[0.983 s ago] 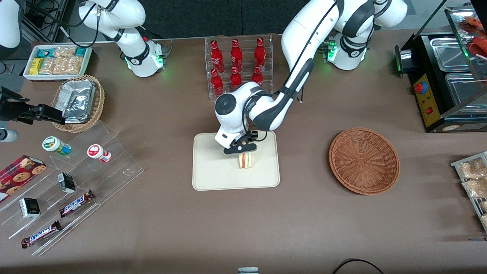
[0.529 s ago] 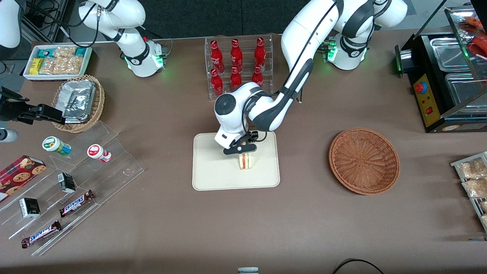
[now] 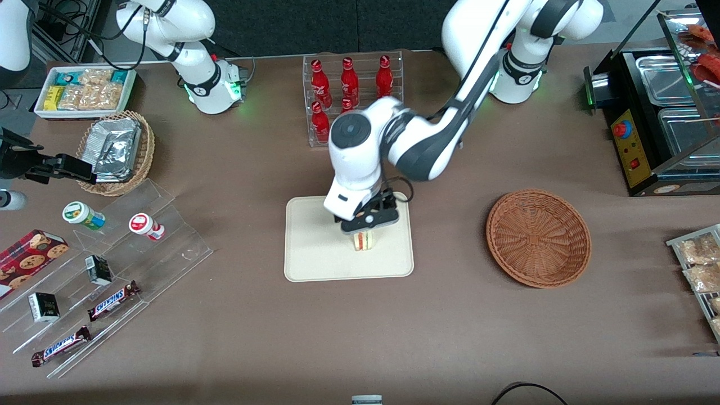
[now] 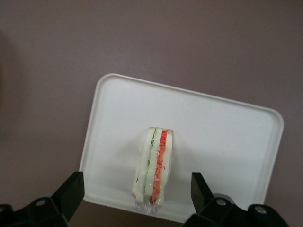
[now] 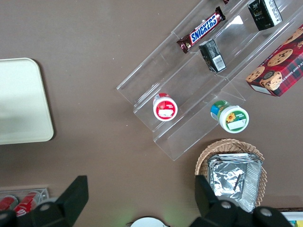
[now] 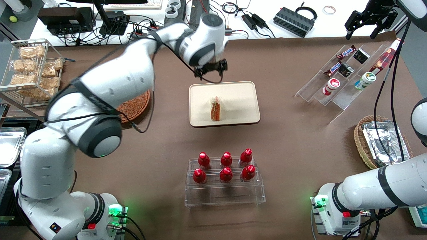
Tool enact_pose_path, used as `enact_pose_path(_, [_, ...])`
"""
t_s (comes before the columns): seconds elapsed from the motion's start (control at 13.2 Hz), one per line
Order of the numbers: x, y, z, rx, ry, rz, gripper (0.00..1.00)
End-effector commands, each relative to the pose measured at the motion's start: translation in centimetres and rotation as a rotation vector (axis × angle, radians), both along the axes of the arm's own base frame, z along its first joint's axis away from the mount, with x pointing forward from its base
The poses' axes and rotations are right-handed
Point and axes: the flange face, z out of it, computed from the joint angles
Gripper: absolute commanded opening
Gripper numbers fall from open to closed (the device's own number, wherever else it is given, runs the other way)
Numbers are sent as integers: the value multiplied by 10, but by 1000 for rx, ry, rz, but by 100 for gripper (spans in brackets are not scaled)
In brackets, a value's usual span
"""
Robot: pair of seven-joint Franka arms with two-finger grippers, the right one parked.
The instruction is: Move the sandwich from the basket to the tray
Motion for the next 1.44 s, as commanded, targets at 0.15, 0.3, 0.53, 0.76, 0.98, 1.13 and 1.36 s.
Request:
enact_pose_path(0.15, [-9, 60, 107, 19, -35, 161, 99])
enact_pose_path(0.3, [-14, 98, 141, 78, 2, 213, 99])
enact_pose_path(0.53, [-20, 159, 189, 111, 35, 277, 99])
enact_pose_path(0.76, [-33, 215, 227, 128, 82, 215, 100])
enact_pose_path(0.98, [-44, 282, 265, 105, 114, 175, 100])
enact_pose_path(1.13, [-53, 336, 285, 59, 150, 102, 100])
enact_pose_path(1.36, [-51, 418, 295, 21, 189, 51, 100])
